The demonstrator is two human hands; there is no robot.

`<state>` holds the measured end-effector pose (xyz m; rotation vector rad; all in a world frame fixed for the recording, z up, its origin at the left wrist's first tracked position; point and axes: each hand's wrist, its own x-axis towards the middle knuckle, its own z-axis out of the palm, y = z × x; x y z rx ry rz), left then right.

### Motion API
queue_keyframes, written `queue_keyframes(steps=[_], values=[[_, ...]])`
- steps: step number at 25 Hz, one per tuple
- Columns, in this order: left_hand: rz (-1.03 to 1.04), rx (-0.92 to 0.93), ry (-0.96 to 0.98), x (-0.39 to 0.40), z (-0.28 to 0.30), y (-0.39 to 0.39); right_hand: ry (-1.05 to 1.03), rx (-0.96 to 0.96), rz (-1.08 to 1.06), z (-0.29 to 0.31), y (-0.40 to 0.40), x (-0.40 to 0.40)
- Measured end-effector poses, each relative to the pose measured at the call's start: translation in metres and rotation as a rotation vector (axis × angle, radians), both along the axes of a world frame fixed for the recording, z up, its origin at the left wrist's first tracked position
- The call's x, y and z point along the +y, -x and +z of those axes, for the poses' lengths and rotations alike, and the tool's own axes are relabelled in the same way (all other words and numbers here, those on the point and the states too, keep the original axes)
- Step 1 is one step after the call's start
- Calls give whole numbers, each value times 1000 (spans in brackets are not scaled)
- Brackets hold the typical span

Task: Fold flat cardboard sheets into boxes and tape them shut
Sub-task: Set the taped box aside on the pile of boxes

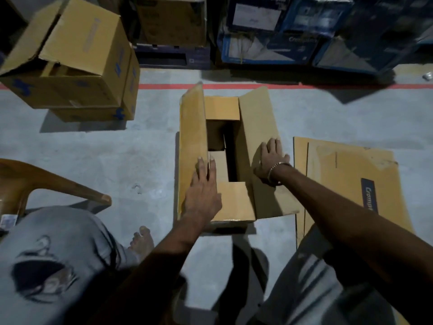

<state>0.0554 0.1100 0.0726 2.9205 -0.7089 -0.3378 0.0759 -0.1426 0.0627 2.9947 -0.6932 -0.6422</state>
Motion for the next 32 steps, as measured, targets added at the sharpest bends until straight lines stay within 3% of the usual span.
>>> queue_keyframes(steps=[3, 6, 11, 14, 16, 19, 21, 24, 26, 29, 30, 32], values=[[-39, 126, 64, 10, -21, 27, -198, -76, -178, 24, 30, 16], [-90, 155, -1, 29, -39, 40, -356, -295, -382, 39, 51, 38], [-191, 152, 18, 57, -49, 34, -332, -485, -130, 53, 69, 108], [-78, 150, 68, 66, -45, 31, -490, -425, 0, 37, 70, 146], [40, 141, 78, 69, -46, 33, -555, -253, 37, 18, 75, 160], [244, 208, 158, 67, -48, 29, -517, -32, 149, 1, 79, 159], [407, 303, 262, 66, -52, 25, -471, -52, 158, -6, 79, 155], [658, 533, 443, 70, -58, 15, -412, -249, -205, -10, 74, 139], [805, 633, 586, 73, -59, 12, -399, -223, -517, -18, 80, 126], [963, 777, 835, 71, -60, 17, -739, -181, -986, -59, 86, 105], [983, 818, 905, 71, -62, 20, -842, -213, -1070, -71, 87, 104], [988, 755, 956, 73, -61, 19, -897, -278, -1040, -93, 83, 102]])
